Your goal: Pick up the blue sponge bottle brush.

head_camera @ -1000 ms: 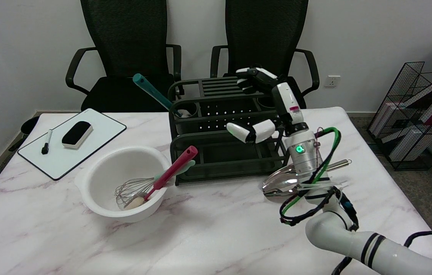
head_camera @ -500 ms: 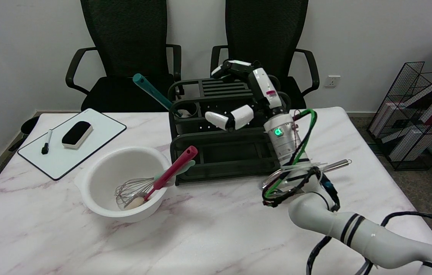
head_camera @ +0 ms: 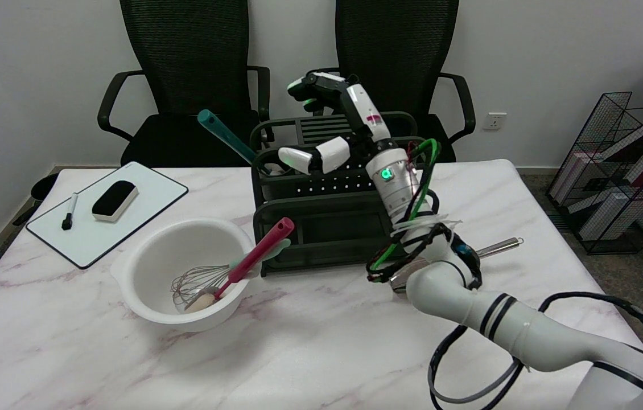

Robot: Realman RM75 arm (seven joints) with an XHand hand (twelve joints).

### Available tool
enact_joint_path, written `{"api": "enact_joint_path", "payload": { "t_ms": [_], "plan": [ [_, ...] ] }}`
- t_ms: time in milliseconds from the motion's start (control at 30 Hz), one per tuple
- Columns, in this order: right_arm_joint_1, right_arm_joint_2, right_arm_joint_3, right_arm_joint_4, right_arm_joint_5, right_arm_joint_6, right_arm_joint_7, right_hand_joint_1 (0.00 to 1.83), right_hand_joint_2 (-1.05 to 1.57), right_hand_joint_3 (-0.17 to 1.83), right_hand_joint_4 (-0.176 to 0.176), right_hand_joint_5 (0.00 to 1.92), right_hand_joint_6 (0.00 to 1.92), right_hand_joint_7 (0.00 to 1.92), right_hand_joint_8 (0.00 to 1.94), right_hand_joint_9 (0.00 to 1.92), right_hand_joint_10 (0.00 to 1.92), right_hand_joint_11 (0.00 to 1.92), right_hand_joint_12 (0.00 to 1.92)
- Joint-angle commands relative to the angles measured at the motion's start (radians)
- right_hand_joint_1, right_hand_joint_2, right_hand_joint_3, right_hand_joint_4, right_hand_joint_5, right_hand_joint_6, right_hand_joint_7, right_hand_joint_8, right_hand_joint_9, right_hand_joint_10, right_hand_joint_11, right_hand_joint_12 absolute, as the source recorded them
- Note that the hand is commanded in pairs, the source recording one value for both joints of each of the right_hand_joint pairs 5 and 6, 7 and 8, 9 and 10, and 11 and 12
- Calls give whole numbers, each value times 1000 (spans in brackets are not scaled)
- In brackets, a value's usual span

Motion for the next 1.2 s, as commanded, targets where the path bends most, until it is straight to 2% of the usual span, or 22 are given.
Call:
{"api": "enact_joint_path", "payload": {
  "t_ms": [33, 533, 1200],
  "plan": [
    [154, -74, -14, -123, 39, -171, 52, 1055, -136, 1019, 0, 694, 694, 712, 712, 581, 581, 712, 712],
    [237, -164, -67, -194, 30, -221, 52, 1058, -145, 1003, 0, 619, 619, 710, 710, 587, 587, 713, 713],
    [243, -263, -108, -216, 26, -246, 45, 1066, -167, 999, 0, 561, 561, 696, 696, 582, 582, 715, 715]
  ]
}}
